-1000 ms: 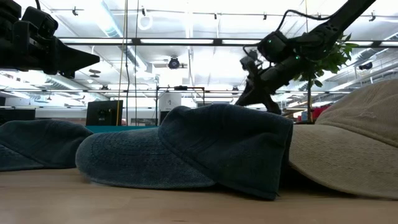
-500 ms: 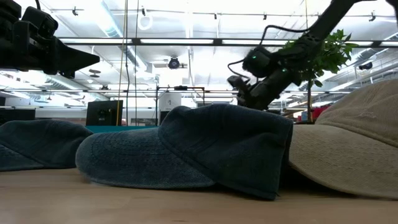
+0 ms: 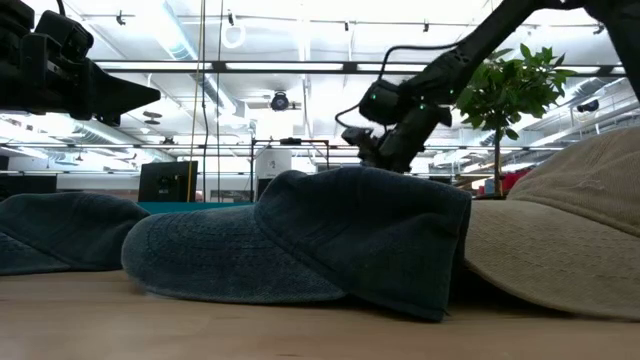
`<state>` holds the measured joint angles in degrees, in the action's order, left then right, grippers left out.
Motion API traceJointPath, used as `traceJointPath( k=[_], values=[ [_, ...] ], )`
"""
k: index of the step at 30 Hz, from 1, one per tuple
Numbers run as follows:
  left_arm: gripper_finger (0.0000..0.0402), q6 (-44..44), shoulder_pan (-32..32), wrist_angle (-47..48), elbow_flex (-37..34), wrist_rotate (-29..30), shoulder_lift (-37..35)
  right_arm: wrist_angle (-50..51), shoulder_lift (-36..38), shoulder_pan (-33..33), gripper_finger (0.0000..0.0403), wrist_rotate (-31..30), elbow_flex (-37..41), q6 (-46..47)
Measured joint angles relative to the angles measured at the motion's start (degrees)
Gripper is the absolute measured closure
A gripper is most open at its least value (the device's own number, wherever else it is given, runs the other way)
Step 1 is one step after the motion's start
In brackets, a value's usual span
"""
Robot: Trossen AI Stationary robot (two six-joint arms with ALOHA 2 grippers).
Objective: Pick & Place hat
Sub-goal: Put the left brown cap into the red bin
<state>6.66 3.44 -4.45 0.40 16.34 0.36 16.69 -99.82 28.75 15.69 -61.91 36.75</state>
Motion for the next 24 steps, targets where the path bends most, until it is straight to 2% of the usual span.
traceJointPath(
  k=[9, 16, 20, 24],
  values=[
    [0.0399, 0.02, 0.0, -0.01, 0.0, 0.0, -0.01, 1.05, 9.38, -1.47, 0.0403, -1.14, -0.06, 0.77],
    [0.0399, 0.0, 0.0, -0.02, 0.0, 0.0, 0.0, 4.33, 16.48, -3.98, 0.0394, -1.49, 1.02, 8.0],
    [0.0399, 0.01, 0.0, 0.0, 0.0, 0.02, -0.01, 9.78, 20.89, -7.75, 0.0388, -2.02, 1.03, 11.46],
    [0.0399, 0.02, 0.0, 0.0, -0.01, 0.01, 0.0, 15.41, 26.21, -14.49, 0.0387, -8.1, 1.05, 16.62]
  ],
)
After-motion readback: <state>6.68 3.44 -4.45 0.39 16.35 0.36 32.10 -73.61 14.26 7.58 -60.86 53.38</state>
